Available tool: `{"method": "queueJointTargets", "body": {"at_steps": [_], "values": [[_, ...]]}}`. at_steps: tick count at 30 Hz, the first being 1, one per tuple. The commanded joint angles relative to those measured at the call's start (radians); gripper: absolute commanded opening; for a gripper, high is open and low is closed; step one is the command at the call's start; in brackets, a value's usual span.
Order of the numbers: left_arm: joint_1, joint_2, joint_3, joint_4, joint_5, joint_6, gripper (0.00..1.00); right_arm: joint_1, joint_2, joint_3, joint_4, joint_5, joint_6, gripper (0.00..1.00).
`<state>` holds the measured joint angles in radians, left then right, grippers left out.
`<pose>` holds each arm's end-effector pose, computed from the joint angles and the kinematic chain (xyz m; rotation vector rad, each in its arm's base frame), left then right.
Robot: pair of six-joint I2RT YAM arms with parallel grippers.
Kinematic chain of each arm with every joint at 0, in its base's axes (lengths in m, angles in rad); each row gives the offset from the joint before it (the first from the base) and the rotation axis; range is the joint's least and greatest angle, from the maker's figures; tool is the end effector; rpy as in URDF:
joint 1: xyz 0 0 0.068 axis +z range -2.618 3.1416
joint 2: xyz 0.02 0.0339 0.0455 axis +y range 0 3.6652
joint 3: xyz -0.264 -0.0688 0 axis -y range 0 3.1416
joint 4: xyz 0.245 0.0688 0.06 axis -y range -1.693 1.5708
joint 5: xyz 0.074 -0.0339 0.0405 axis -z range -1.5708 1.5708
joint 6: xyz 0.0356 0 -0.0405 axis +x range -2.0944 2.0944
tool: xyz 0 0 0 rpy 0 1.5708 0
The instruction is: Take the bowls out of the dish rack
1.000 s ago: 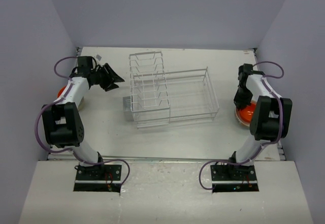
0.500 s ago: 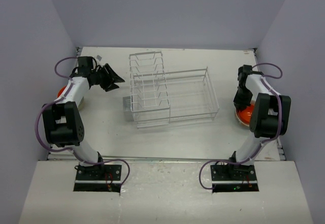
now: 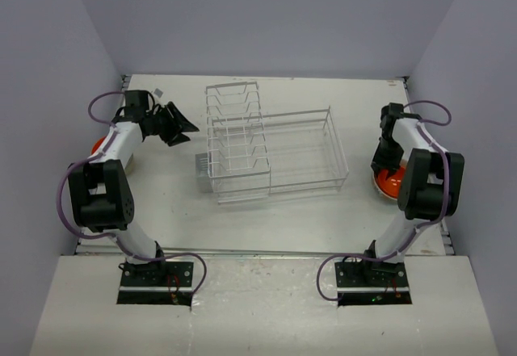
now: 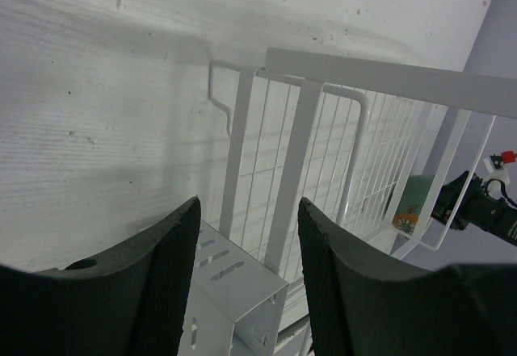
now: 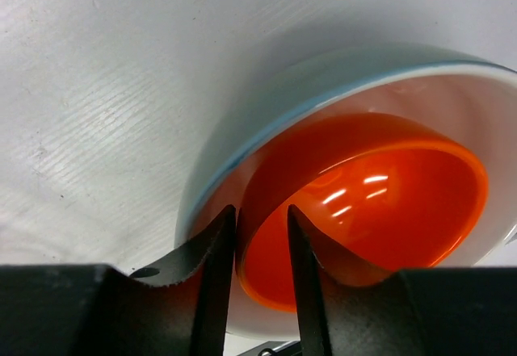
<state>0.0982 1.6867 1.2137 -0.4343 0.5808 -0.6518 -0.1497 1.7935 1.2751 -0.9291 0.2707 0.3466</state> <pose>0.3601 0.0158 0.2358 -0.6755 2.4179 -0.9530 0.3290 -0.0593 0.1942 0.7533 2.8715 -0.3843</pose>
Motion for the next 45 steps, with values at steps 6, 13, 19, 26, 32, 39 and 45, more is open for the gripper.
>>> {"method": "queueJointTargets", "body": {"at_steps": [6, 13, 19, 26, 32, 39, 45], "values": [[0.008, 0.002, 0.056, 0.02, 0.04, 0.037, 0.54, 0.002, -0.105, 0.076, -0.028, 0.004, 0.006, 0.45], [-0.002, -0.019, 0.096, 0.025, 0.039, 0.078, 0.61, 0.002, -0.19, 0.104, -0.057, 0.013, 0.011, 0.63], [-0.023, -0.047, 0.171, 0.006, 0.01, 0.148, 0.64, 0.002, -0.325, 0.15, -0.073, -0.017, 0.029, 0.73], [-0.051, -0.09, 0.267, -0.081, -0.148, 0.248, 0.7, 0.006, -0.443, 0.266, -0.094, -0.192, 0.032, 0.93], [-0.057, -0.146, 0.274, -0.126, -0.243, 0.302, 0.78, 0.09, -0.531, 0.199, -0.051, -0.314, 0.014, 0.99], [-0.061, -0.228, 0.241, -0.127, -0.256, 0.376, 0.84, 0.208, -0.713, 0.041, -0.007, -0.39, 0.028, 0.99], [-0.063, -0.301, 0.179, -0.129, -0.245, 0.389, 1.0, 0.277, -0.861, -0.023, -0.045, -0.364, 0.04, 0.99]]}}
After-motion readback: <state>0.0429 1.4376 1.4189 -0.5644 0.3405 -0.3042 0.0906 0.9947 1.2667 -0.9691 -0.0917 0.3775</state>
